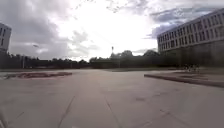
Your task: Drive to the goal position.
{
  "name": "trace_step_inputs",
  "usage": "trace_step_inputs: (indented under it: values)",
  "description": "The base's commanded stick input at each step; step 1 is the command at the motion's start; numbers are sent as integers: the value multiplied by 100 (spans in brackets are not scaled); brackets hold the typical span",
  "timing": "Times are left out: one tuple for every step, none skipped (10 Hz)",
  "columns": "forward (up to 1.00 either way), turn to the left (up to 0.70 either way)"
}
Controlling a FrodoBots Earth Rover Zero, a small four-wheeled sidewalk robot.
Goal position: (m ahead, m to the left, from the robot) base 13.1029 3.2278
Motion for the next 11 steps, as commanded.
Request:
trace_step_inputs:
  values:
    - [70, 0]
    - [70, 0]
    - [70, 22]
    - [70, 35]
    - [70, 35]
    - [70, 35]
    - [70, 35]
    - [70, 35]
    - [70, 35]
    - [70, 35]
    - [70, 28]
